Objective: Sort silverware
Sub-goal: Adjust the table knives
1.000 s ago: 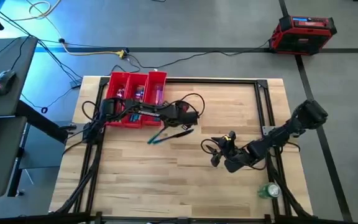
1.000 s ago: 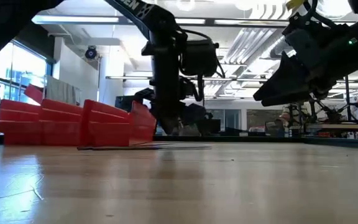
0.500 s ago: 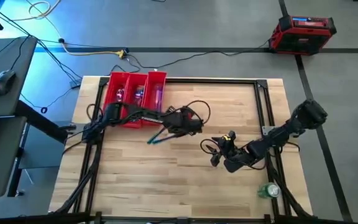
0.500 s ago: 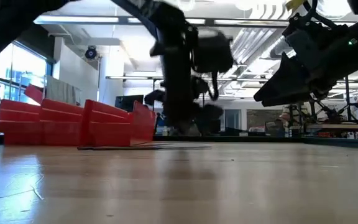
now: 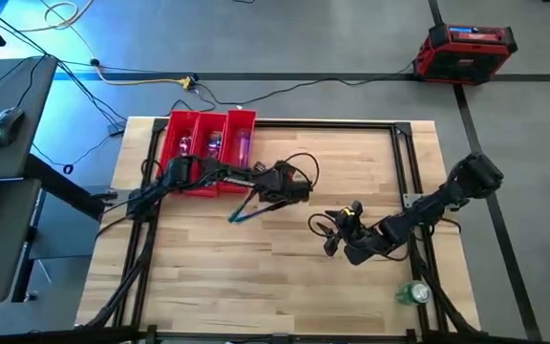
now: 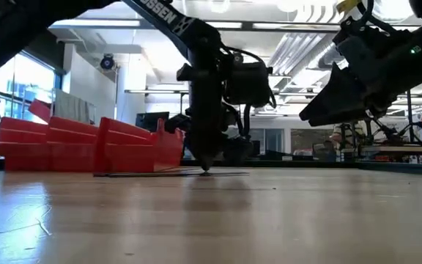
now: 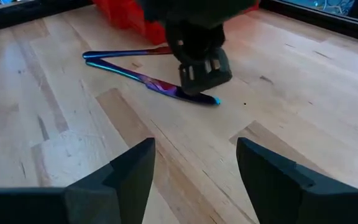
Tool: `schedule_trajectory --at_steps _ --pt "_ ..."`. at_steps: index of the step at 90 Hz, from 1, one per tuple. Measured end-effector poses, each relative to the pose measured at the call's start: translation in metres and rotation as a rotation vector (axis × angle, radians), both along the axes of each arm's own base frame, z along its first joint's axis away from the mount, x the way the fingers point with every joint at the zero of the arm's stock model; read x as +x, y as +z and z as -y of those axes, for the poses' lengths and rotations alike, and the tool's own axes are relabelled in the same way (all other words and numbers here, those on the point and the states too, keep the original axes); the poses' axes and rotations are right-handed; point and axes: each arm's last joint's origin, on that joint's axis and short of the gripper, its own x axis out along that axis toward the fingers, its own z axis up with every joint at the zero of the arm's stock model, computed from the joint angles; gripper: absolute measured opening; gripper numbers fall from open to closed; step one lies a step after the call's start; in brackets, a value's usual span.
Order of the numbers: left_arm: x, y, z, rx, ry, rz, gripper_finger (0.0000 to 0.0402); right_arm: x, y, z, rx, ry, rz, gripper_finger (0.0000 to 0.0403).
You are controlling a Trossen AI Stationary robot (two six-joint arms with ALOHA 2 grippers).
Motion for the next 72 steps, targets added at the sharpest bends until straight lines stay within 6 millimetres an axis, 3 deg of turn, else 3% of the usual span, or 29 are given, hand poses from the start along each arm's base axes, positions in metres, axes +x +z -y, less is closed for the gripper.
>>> schedule_trajectory --at_steps 14,32,72 --pt "-0.005 0.012 0.007 0.098 0.018 -0.010 0.0000 0.000 0.000 0.000 -0.001 0.002 -0.004 0.0213" --pt "-0.010 -0.002 -0.013 0.070 0.059 -0.062 0.0000 0.000 0.000 0.000 0.002 0.003 -0.006 0.0213" --pt "-0.009 -0.004 -0.019 -0.081 0.064 -0.038 0.0000 0.000 0.000 0.000 0.005 0.008 -0.009 0.0213"
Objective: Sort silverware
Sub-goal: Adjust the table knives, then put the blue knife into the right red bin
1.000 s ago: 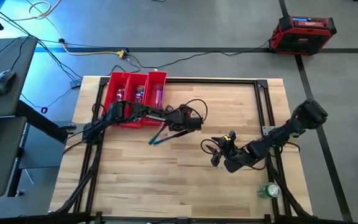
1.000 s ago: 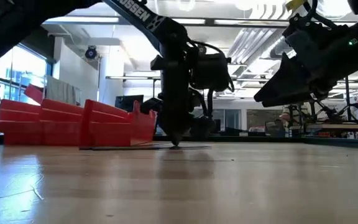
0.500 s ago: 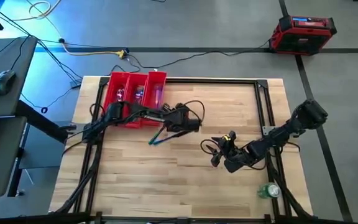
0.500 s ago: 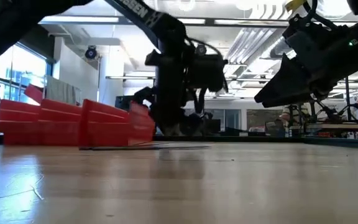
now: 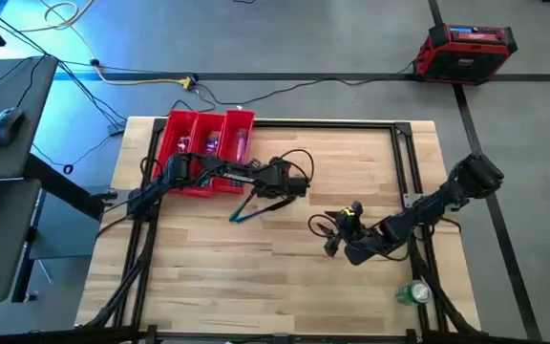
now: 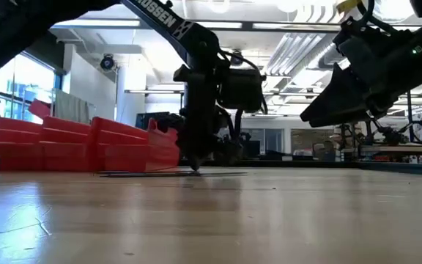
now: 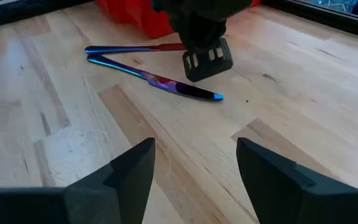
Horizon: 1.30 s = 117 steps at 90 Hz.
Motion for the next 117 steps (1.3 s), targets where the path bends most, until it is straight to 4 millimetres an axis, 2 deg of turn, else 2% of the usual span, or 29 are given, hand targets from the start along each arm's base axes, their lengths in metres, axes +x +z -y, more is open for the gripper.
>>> schedule_trajectory --at_steps 14,25,44,52,75,84,117 --pt "0.009 0.009 0.014 -0.095 -0.034 0.048 0.0000 0.000 0.000 0.000 0.000 0.000 0.000 0.0213" --pt "0.020 0.020 0.036 -0.174 -0.092 0.101 0.0000 0.000 0.000 0.000 0.000 0.000 0.000 0.0213" --pt "0.037 0.054 0.079 -0.162 -0.233 0.178 0.0000 0.000 0.000 0.000 -0.001 0.000 0.000 0.0213" --pt "0.038 0.062 0.093 -0.150 -0.273 0.169 0.0000 0.000 0.000 0.000 -0.001 0.001 0.000 0.0213" --pt "0.006 0.054 0.112 -0.041 -0.170 -0.049 0.0000 0.000 0.000 0.000 0.002 0.003 -0.003 0.0213" --pt "-0.002 0.051 0.115 0.046 -0.138 -0.066 0.0000 0.000 0.000 0.000 0.002 0.004 -0.003 0.0213" --pt "-0.010 0.009 0.102 0.051 -0.104 -0.052 0.0000 0.000 0.000 0.000 0.003 0.004 -0.003 0.0213"
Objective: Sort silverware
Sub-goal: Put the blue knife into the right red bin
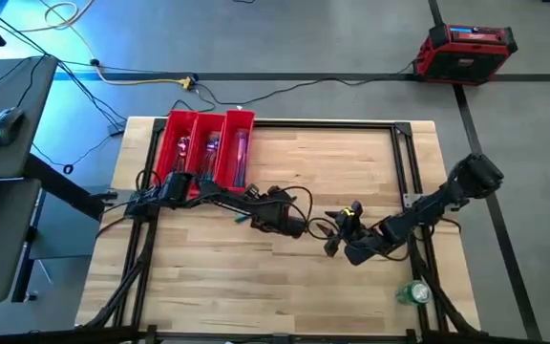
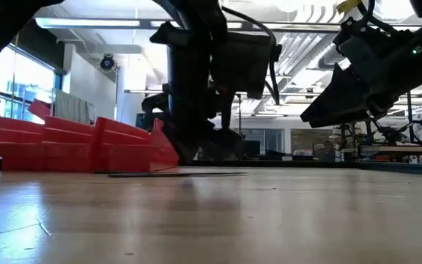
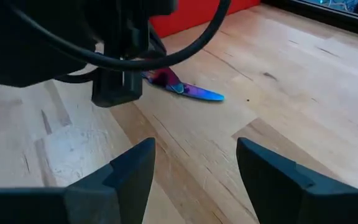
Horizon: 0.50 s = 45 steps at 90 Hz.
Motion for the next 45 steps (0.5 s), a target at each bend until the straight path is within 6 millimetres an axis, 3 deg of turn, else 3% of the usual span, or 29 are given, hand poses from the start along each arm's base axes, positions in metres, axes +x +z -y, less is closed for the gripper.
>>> schedule_trajectory --at_steps 26,45 --pt "-0.001 -0.007 0.006 -0.107 -0.005 0.003 0.0000 0.000 0.000 0.000 0.000 0.000 0.000 0.0213" --pt "-0.002 -0.004 0.038 -0.182 -0.037 0.043 0.0000 0.000 0.000 0.000 0.000 0.001 -0.001 0.0213"
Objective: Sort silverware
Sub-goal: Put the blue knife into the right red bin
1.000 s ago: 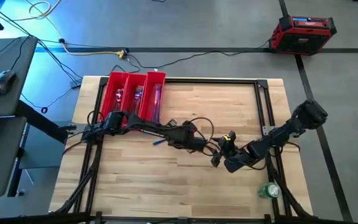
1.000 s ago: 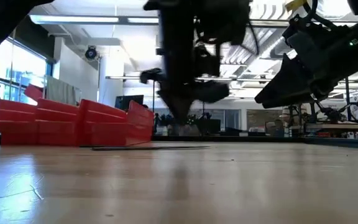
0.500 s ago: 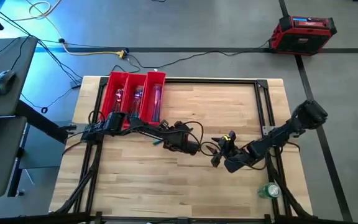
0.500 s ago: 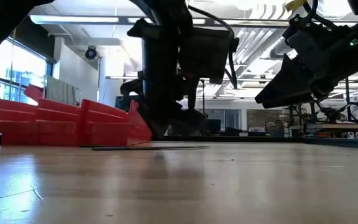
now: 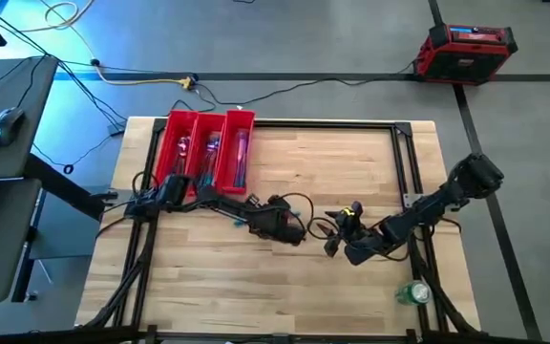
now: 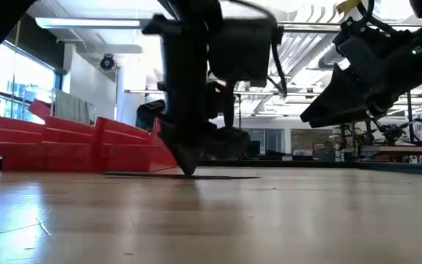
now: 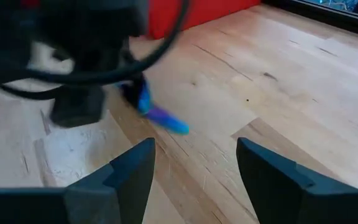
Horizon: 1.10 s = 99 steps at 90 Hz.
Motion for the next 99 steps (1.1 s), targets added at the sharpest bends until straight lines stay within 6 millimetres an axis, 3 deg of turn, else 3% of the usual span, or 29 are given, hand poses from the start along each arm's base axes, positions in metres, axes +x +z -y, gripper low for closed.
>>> schedule_trajectory --at_steps 26,39,49,65,77,86,99 --pt "-0.022 0.000 0.057 -0.031 0.001 -0.003 0.0000 0.000 0.000 0.000 -0.003 0.000 -0.006 0.0213" --pt "-0.044 0.000 0.071 0.023 0.041 -0.121 0.0000 0.000 0.000 0.000 -0.002 0.000 -0.006 0.0213" --pt "-0.045 0.009 0.077 0.022 0.003 -0.137 0.0000 0.000 0.000 0.000 0.001 -0.002 -0.002 0.0213" --pt "-0.031 0.049 0.082 0.026 -0.195 -0.101 0.0000 0.002 0.002 -0.001 0.032 0.002 0.036 0.0213" --pt "-0.030 0.066 0.095 0.033 -0.396 -0.134 0.0000 0.013 0.006 0.001 0.176 0.099 0.047 0.0213" --pt "-0.037 0.067 0.110 0.007 -0.560 -0.196 0.0000 0.025 0.008 0.009 0.331 0.212 0.058 0.0213" --pt "-0.045 0.053 0.128 -0.072 -0.769 -0.266 0.0000 0.040 -0.001 0.019 0.554 0.288 0.065 0.0213"
